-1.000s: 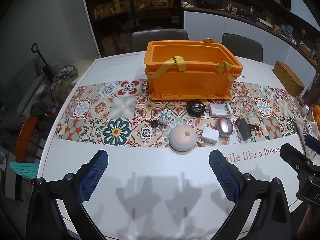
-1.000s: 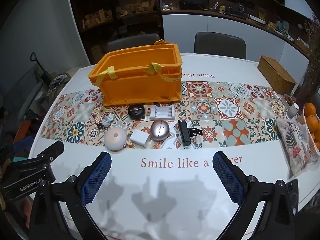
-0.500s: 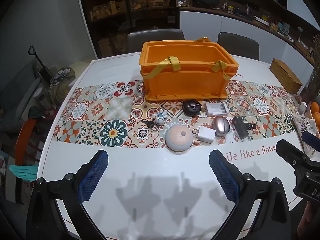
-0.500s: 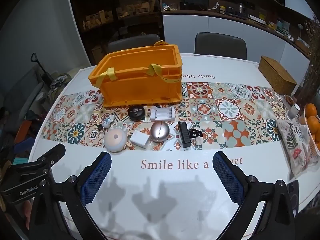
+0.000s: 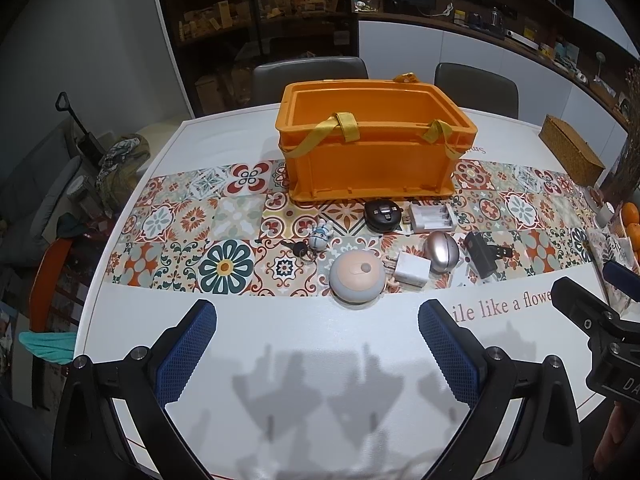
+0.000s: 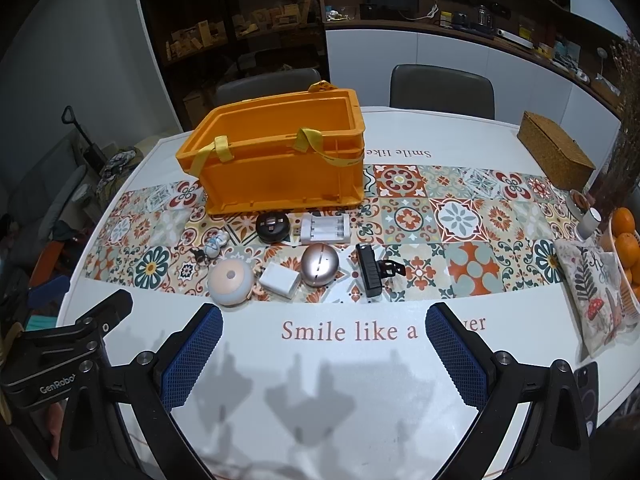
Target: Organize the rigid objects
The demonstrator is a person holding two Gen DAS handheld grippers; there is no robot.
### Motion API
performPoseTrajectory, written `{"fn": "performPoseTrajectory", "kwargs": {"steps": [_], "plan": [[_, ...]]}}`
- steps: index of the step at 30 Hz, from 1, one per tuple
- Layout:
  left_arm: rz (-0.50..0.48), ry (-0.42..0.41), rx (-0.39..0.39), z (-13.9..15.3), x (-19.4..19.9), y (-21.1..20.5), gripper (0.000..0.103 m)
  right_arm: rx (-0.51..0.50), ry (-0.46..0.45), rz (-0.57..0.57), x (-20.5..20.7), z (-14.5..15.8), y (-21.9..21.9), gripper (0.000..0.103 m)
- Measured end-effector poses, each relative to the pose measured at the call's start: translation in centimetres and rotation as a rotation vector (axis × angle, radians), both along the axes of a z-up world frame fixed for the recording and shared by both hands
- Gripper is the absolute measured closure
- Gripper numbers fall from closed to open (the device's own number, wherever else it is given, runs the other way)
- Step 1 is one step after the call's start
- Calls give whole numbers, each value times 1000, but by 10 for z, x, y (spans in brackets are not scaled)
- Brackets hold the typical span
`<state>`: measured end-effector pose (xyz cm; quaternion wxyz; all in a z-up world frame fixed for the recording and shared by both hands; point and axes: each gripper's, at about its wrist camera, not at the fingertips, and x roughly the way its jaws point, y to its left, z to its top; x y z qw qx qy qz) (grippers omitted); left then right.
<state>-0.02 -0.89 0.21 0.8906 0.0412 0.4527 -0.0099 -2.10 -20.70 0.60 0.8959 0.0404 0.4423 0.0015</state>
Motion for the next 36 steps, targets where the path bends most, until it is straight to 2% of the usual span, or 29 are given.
{"fn": "performPoseTrajectory", "kwargs": {"steps": [36], "plan": [[-2, 15, 3, -8, 3, -5, 0, -2, 12, 7, 9, -5, 0, 1]]}}
